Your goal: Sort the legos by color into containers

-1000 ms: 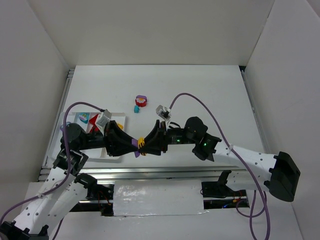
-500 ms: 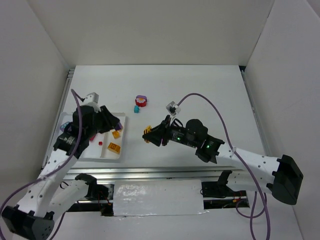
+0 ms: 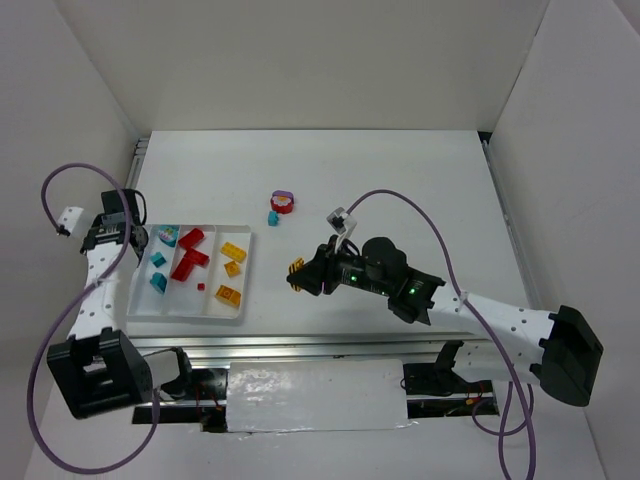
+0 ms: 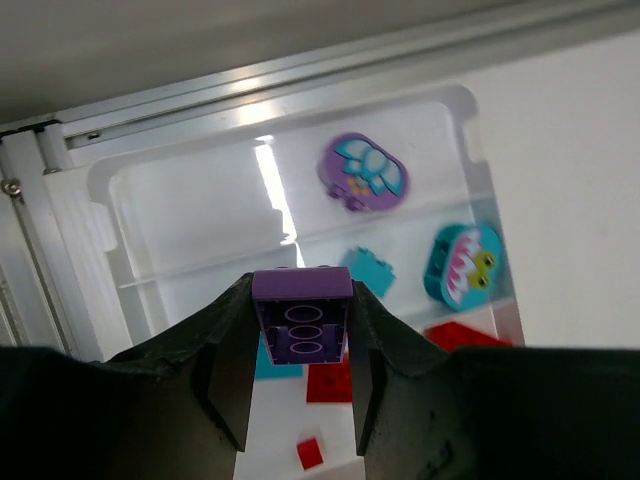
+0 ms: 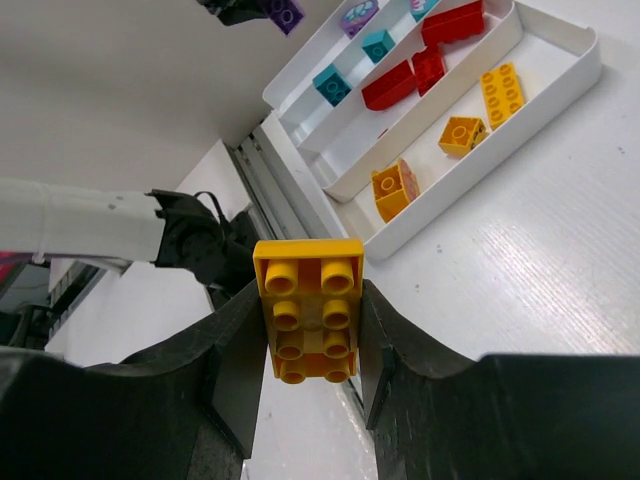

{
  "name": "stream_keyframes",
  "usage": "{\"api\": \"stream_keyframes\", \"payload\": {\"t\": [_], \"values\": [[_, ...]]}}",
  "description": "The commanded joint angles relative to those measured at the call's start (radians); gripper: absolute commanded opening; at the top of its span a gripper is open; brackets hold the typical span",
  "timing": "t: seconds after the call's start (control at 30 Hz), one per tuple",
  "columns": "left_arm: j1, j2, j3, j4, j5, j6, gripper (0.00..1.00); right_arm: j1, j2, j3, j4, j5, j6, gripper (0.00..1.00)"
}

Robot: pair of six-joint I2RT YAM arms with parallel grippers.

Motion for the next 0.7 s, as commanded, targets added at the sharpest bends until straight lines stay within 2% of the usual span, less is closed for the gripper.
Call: {"api": "stream_keyframes", "payload": {"t": [0.0,0.17,0.33,0.43,0.47,0.53,0.57,0.63,0.67], "values": [[0.088,0.088,0.053,0.022,0.004,-0.076,0.0,-0.002,-0.005,0.036,0.041,-0.055,0.016,0.0],[0.145,0.28,0.146,-0.062,-0.085,-0.114,0.01,0.001,0.055,0.065,0.06,-0.101,0.025,0.0],[0.219,0.394,0.143,-0.001,0.043,-0.097,0.0,0.003,0.101,0.114,0.04,-0.127,0.021,0.0],[0.248,0.432,0.127,0.034,0.095,-0.079,0.08,0.006,0.109,0.134,0.02,-0.156,0.01,0.0],[0.256,0.442,0.126,0.036,0.098,-0.083,0.18,0.008,0.107,0.135,0.015,-0.159,0.01,0.0],[0.257,0.443,0.114,0.043,0.109,-0.089,0.26,0.006,0.109,0.145,0.006,-0.163,0.006,0.0],[0.257,0.434,0.101,0.048,0.112,-0.091,0.38,0.008,0.11,0.148,-0.001,-0.167,0.002,0.0],[0.257,0.42,0.084,0.071,0.124,-0.088,0.54,0.008,0.112,0.149,-0.003,-0.17,0.002,0.0],[0.257,0.408,0.077,0.071,0.124,-0.102,0.68,0.011,0.11,0.148,0.002,-0.172,0.002,0.0]]}}
